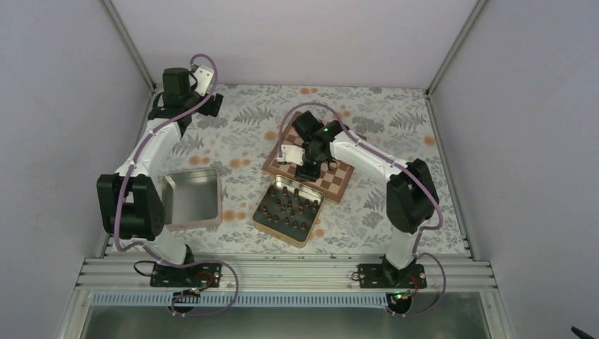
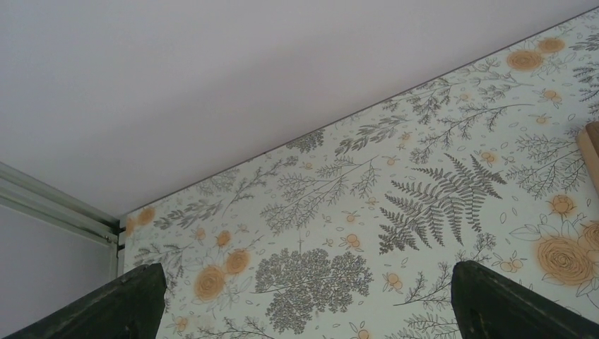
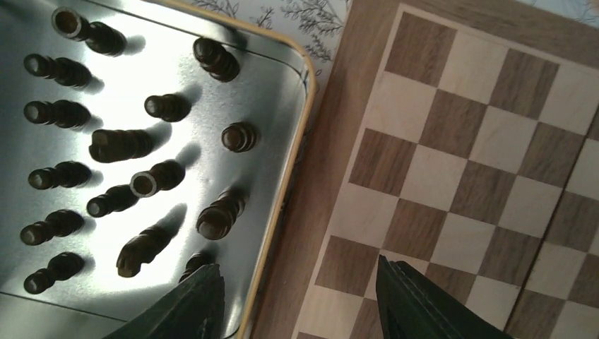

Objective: Set up the chess pieces on the board
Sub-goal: Pick up the chess piece from the storage box.

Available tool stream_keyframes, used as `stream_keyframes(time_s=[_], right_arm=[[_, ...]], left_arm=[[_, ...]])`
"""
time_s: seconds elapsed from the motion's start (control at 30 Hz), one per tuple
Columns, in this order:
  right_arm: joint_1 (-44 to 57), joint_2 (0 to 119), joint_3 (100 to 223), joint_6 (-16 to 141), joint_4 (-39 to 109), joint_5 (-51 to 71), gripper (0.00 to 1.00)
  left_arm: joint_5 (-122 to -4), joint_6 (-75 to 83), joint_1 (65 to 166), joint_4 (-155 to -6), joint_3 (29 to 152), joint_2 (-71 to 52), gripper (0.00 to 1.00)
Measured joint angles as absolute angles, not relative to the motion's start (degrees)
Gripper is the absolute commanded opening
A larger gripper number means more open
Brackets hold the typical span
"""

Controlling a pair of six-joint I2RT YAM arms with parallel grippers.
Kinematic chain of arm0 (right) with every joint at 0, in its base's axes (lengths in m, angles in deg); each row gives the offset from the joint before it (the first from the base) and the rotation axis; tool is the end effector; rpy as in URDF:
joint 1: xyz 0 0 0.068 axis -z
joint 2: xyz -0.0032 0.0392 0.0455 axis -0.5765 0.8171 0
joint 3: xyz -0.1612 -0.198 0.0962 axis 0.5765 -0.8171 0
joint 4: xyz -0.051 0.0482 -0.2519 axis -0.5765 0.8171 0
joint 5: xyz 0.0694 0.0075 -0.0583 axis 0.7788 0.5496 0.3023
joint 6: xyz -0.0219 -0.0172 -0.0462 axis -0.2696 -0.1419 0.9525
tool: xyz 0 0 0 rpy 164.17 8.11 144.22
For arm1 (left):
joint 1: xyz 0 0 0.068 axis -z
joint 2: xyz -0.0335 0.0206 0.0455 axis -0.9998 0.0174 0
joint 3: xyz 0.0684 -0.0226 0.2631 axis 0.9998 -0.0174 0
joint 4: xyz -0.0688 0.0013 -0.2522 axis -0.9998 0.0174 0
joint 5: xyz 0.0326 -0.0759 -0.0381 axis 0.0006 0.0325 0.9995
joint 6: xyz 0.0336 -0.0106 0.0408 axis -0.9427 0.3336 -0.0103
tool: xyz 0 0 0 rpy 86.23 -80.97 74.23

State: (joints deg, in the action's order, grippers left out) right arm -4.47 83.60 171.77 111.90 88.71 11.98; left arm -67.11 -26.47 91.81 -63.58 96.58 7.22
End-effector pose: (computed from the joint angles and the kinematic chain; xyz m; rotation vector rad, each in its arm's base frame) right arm 0.2822 0.2418 0.2423 -1.8862 2.1121 0.2306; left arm 0.3794 -0.0213 0.3216 0.4425 2.0277 0.0962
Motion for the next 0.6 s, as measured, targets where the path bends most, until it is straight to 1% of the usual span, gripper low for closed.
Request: stream_keyframes(time_s=[0.6], right_arm=[[-8.67, 83.27, 168.98, 113.02, 91.12, 12.26, 0.47]], left_arm=[[-68.05, -27.63, 92.12, -63.89, 96.53, 7.22, 1.0]])
